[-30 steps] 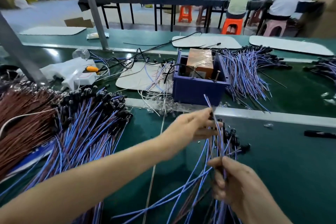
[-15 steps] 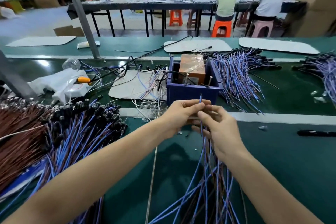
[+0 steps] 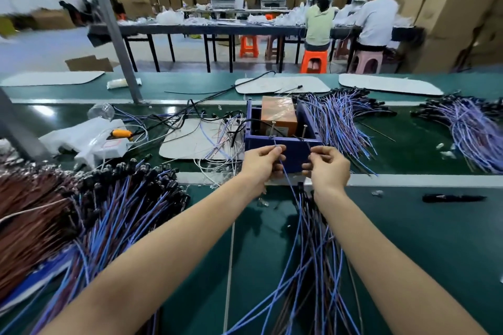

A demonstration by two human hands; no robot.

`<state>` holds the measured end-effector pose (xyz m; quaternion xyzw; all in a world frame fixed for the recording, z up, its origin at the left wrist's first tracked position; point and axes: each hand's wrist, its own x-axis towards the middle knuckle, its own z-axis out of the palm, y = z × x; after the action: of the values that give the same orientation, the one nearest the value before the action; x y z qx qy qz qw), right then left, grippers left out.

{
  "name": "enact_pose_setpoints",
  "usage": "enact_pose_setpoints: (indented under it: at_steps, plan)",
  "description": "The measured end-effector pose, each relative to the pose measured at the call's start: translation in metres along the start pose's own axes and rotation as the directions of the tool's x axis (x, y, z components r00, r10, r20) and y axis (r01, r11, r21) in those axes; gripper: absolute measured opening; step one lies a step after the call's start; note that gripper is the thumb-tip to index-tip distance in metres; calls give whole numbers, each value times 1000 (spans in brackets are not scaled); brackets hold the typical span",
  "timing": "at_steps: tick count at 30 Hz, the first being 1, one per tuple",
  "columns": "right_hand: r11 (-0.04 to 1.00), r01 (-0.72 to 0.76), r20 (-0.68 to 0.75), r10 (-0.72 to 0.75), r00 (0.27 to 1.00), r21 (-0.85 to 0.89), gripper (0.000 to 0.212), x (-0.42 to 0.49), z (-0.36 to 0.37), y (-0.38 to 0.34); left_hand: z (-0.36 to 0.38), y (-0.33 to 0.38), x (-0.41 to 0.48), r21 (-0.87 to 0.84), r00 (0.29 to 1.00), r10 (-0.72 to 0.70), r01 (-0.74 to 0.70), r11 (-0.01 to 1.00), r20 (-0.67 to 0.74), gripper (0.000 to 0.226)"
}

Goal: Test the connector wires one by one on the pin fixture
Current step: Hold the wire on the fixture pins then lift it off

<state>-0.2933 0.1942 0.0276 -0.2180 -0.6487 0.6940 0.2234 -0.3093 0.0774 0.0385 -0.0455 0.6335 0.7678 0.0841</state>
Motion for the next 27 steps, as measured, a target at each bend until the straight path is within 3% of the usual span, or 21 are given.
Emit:
enact_pose_setpoints:
  at_steps: [4, 11, 19, 24, 27]
  plan:
    - [999, 11, -46, -13, 999, -40, 21, 7, 3, -2, -4, 3, 7, 47, 996, -23, 27, 999, -84, 20]
    - [998, -28, 7, 29, 1000, -48, 16, 12, 4, 3, -6, 0, 18, 68, 989, -62, 71, 995, -133, 21]
    - [997, 63, 55, -61, 997, -41, 25, 16, -11, -28, -16, 42, 13, 62, 995, 88, -85, 994, -46, 17]
    - [949, 220, 24, -231, 973, 224, 26, 21, -32, -128, -22, 136, -13, -181, 927, 374, -362, 914, 31, 18]
    - [805, 318, 23, -379, 925, 501, 18, 11, -44, -169, -26, 172, -39, -339, 828, 553, -497, 799, 88, 15]
